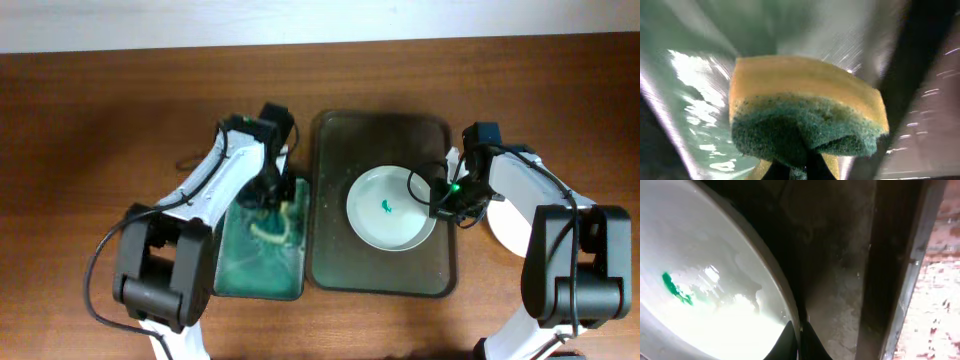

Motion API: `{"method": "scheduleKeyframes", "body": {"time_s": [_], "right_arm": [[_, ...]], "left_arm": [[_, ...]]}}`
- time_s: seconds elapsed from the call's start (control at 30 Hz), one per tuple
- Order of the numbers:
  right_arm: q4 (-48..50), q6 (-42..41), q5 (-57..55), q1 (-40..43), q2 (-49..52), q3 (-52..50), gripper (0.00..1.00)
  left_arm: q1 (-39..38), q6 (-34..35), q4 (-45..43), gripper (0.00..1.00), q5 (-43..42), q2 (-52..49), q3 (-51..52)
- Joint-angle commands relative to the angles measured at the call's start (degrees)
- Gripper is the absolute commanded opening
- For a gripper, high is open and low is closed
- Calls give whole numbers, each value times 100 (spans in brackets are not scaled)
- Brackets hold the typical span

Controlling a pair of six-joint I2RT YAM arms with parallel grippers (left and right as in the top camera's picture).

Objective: Clean dirty plates on tray and stack at the side
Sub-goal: 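Scrub the last plate with the sponge in the left gripper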

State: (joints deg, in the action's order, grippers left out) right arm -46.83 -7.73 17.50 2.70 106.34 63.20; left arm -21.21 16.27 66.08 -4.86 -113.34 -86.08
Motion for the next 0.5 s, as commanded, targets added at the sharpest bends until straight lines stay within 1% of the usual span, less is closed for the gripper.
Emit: {"method": "scheduleKeyframes", "body": {"time_s": [0.0, 0.03, 0.17, 0.2, 0.23, 0.3, 0.37, 0.43, 0.47], "right_arm": [[20, 149, -94, -4, 85, -42, 4], [-2, 197, -94, -4, 85, -42, 4], [-20, 195, -94, -4, 85, -42, 4], [-22, 195, -94, -4, 85, -42, 4], [-15, 195, -92, -4, 85, -42, 4], [87, 197, 212, -4, 85, -42, 4], [192, 192, 313, -7, 85, -42, 4], [144, 175, 313, -11, 85, -42, 4], [144, 173, 313, -11, 85, -42, 4]], "left_arm": [[-44, -118, 286, 0, 118, 52, -1078], [-44, -122, 289, 0, 125, 52, -1248], [-70, -118, 302, 0, 227, 52, -1241], [-144, -111, 293, 0, 197, 52, -1244], [-214, -111, 175, 0, -90, 52, -1250], [-560, -111, -682, 0, -1154, 42, -1259], [-1189, -90, -1598, 0, -1252, -197, -1259], [-1580, 278, -2085, 0, -1307, -769, -1259], [-1685, 393, -2457, 0, -1906, -1235, -1259]]}}
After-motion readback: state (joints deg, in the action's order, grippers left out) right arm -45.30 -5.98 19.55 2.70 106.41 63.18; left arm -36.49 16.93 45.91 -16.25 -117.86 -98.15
